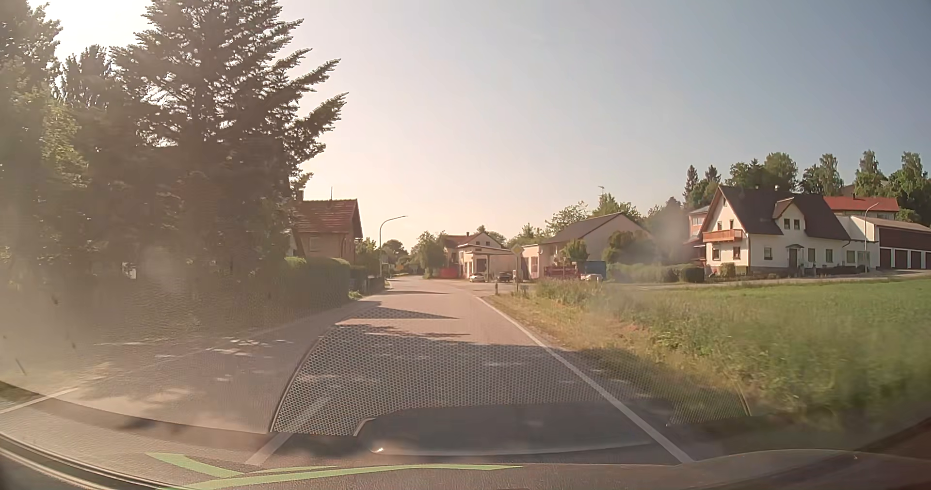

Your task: Follow the waypoints while adhering to traffic rules and regulations

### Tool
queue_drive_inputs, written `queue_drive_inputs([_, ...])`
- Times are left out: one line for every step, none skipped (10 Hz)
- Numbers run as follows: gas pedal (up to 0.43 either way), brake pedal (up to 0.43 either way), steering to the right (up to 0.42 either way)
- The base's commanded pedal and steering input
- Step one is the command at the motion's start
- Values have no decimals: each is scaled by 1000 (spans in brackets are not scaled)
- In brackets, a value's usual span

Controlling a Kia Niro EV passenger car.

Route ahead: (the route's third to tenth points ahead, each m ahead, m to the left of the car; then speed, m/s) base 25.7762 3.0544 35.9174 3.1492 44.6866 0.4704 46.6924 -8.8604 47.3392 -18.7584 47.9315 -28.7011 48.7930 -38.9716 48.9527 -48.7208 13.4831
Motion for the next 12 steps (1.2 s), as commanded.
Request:
queue_drive_inputs([0, 195, -3])
queue_drive_inputs([0, 195, -4])
queue_drive_inputs([0, 195, -4])
queue_drive_inputs([0, 207, -5])
queue_drive_inputs([0, 207, -5])
queue_drive_inputs([0, 213, -6])
queue_drive_inputs([0, 220, -6])
queue_drive_inputs([0, 226, -6])
queue_drive_inputs([0, 232, -7])
queue_drive_inputs([0, 238, -8])
queue_drive_inputs([0, 238, -8])
queue_drive_inputs([0, 232, -8])
